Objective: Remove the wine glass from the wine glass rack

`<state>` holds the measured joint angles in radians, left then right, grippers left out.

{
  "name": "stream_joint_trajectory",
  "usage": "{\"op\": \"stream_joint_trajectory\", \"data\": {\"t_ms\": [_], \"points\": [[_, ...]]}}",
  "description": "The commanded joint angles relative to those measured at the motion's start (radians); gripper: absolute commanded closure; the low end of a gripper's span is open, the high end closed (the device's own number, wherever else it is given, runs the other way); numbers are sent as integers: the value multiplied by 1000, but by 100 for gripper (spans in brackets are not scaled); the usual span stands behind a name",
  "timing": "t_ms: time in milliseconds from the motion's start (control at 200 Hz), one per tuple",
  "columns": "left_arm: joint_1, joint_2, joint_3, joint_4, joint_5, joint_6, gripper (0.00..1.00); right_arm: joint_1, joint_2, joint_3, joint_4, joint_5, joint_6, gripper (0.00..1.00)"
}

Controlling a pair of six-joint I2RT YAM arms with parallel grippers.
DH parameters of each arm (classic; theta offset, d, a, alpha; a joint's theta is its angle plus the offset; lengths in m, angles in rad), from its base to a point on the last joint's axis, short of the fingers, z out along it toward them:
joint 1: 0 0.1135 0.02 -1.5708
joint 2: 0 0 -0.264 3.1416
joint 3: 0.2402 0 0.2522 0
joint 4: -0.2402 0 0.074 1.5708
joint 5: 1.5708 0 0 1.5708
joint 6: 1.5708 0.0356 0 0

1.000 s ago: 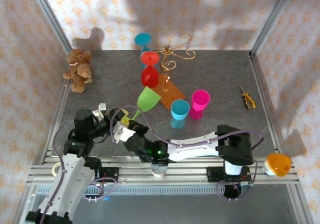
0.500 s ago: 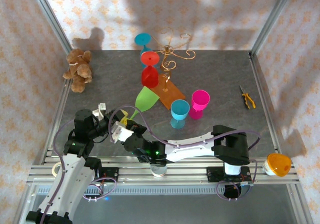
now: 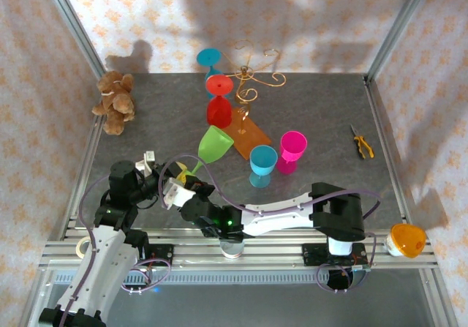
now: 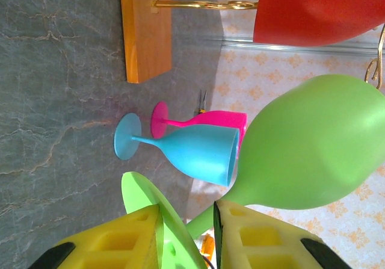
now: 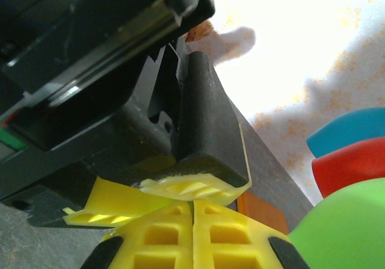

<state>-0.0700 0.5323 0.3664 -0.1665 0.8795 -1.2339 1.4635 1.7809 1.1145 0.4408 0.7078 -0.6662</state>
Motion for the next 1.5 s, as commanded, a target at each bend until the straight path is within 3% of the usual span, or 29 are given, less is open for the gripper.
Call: {"op": "stream_joint_trajectory", "data": {"t_ms": [0,125,255,345,896,1101,1497], "points": [[3,6,-18,28,-7,10,74,6,-45,50,45,-28,30,100],[3,8,-22,31,-10,7,69,6,-62,45,47,-33,31,100],[3,11,-26,41,-21,1,54,6,-75,39,44,-41,30,100],[3,17,-26,62,-26,-10,54,6,-76,39,40,-45,28,100],[3,28,-35,95,-26,-17,94,8,-96,52,-12,-101,89,100],[3,33,-42,118,-25,-17,100,8,-134,43,-40,-120,133,96],[5,41,-67,279,-21,-83,100,8,-168,43,-126,-127,233,83]]}}
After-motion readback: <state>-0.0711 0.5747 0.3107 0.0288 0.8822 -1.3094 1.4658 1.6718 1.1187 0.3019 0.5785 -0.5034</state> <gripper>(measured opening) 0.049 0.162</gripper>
